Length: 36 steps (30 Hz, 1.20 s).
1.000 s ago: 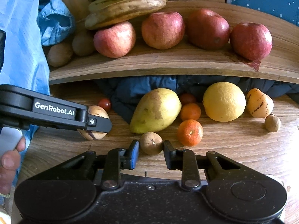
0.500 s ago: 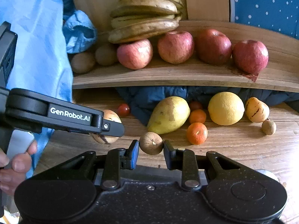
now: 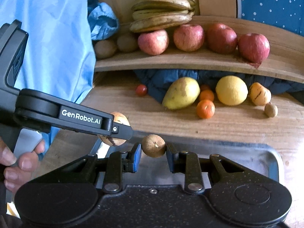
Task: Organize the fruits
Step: 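Carry the pepino in the left tool over the tray while the right tool carries the brown fruit, then open the left tool to drop the pepino while the right tool releases the brown fruit onto the tray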
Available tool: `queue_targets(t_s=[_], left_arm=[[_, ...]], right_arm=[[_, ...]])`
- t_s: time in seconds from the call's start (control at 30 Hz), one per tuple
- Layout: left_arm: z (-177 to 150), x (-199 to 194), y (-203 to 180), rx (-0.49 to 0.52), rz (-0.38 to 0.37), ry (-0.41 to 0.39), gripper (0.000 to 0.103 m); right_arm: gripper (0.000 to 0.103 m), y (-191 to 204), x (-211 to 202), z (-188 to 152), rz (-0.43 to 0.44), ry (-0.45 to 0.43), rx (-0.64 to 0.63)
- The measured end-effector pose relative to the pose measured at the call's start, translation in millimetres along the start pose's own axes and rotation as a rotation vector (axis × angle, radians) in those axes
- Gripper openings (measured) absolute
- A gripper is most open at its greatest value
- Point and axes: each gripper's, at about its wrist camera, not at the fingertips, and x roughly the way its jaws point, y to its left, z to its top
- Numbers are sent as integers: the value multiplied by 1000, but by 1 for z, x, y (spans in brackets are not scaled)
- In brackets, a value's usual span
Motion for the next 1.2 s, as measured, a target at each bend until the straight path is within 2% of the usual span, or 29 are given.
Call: queue_targets(t_s=[0.1, 0.53, 1.2], left_arm=[[-10, -3, 0, 1, -14, 14, 56], [-52, -18, -14, -13, 19, 48, 56], [-98, -35, -23, -104, 81, 30, 56]], right_arm=[[30, 0, -6, -10, 18, 13, -14], [30, -6, -32, -60, 96, 94, -56], [30, -6, -53, -86, 175, 149, -150]])
